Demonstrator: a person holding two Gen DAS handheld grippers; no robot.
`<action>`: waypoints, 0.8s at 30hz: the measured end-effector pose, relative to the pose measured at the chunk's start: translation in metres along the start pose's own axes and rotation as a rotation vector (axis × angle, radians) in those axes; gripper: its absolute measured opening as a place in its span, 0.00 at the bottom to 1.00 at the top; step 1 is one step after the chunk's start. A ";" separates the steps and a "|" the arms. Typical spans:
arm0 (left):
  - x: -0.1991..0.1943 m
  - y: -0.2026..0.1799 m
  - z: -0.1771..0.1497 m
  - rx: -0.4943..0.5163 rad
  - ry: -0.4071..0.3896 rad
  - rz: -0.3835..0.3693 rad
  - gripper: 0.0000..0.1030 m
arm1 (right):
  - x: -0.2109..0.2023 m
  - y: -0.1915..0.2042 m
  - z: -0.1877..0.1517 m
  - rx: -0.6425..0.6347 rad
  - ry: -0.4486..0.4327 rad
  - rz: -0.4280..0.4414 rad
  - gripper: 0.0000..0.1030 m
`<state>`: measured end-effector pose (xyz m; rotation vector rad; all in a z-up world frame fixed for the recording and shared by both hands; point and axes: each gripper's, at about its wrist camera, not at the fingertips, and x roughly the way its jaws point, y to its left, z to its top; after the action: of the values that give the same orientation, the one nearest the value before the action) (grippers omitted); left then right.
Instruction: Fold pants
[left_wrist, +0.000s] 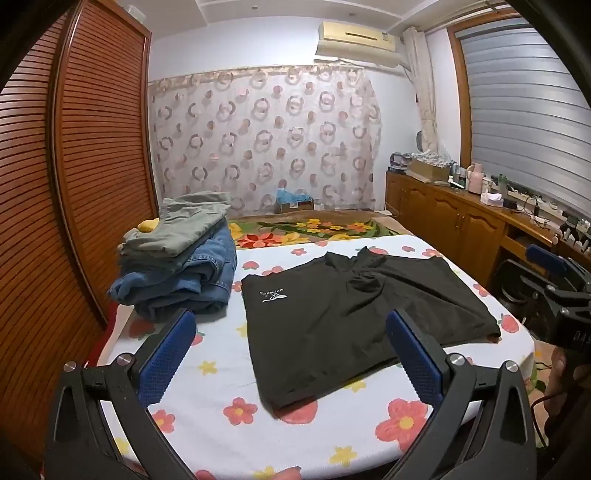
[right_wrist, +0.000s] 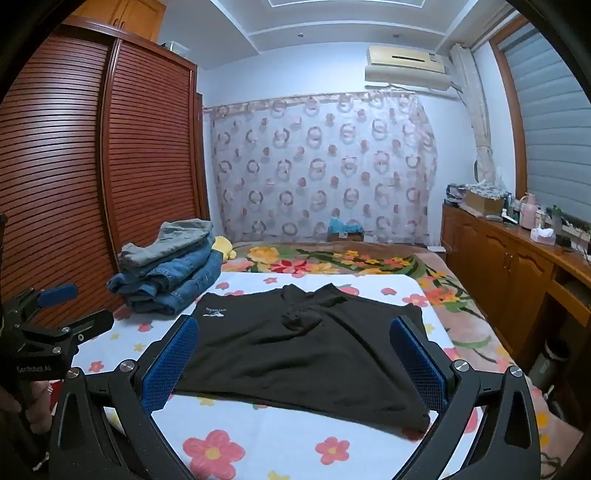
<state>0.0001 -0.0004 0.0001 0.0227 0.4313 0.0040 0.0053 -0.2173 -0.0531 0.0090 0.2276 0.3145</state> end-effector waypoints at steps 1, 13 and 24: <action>0.000 0.000 0.000 0.004 0.000 0.001 1.00 | 0.000 0.000 0.000 0.000 0.001 0.002 1.00; 0.000 0.000 0.000 0.003 0.001 0.001 1.00 | 0.000 -0.002 0.001 0.008 0.006 0.000 1.00; 0.000 0.000 0.000 0.004 -0.002 0.000 1.00 | 0.001 -0.001 0.000 0.007 0.008 -0.002 1.00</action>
<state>0.0003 -0.0008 0.0000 0.0267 0.4298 0.0028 0.0063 -0.2181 -0.0529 0.0140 0.2366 0.3117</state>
